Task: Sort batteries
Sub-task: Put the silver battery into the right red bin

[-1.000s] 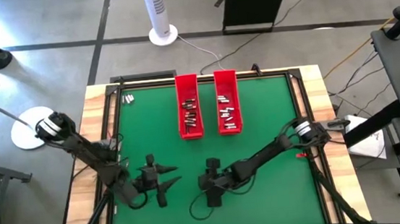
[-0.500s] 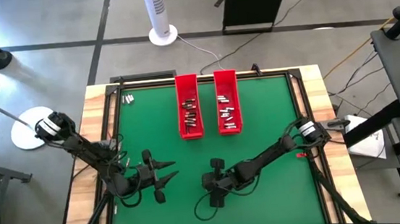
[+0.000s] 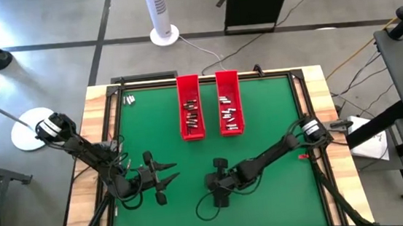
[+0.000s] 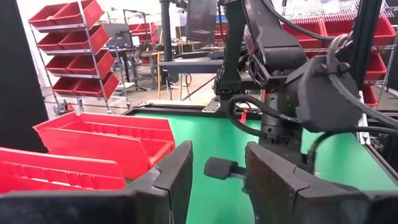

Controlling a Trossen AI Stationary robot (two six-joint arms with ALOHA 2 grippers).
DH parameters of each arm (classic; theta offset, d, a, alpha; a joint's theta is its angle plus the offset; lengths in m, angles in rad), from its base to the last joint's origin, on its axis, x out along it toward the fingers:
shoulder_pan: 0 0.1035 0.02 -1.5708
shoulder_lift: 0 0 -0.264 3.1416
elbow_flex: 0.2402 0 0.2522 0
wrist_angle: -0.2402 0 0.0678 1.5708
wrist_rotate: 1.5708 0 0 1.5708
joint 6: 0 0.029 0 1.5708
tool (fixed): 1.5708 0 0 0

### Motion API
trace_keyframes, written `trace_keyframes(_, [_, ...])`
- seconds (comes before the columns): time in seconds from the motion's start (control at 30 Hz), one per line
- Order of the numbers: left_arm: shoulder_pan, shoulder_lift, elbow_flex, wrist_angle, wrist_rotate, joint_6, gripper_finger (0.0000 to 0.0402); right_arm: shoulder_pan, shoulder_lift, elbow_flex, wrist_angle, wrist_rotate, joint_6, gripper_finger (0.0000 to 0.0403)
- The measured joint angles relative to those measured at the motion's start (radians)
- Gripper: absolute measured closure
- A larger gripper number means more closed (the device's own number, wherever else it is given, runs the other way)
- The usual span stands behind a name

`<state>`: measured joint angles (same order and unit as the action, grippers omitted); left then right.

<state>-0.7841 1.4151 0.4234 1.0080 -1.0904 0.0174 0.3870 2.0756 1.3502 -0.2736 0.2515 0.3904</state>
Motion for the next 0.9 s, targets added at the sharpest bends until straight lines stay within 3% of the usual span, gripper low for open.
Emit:
trace_keyframes(0.23, [0.000, 0.000, 0.000, 0.001, 0.000, 0.000, 0.0274, -0.018, -0.105, -0.005, -0.204, -0.014, -0.010, 0.0391])
trace_keyframes(0.43, [0.000, 0.000, 0.000, 0.001, 0.000, 0.000, 0.0274, -0.032, -0.121, -0.004, -0.367, -0.078, 0.003, 0.0396])
trace_keyframes(0.6, [0.000, 0.000, 0.000, 0.002, 0.000, -0.006, 0.0274, -0.047, -0.101, -0.021, -0.375, -0.162, 0.036, 0.0394])
trace_keyframes(0.9, [0.000, 0.001, 0.001, 0.002, 0.000, -0.011, 0.0274, -0.055, -0.090, -0.027, -0.433, -0.182, 0.029, 0.0364])
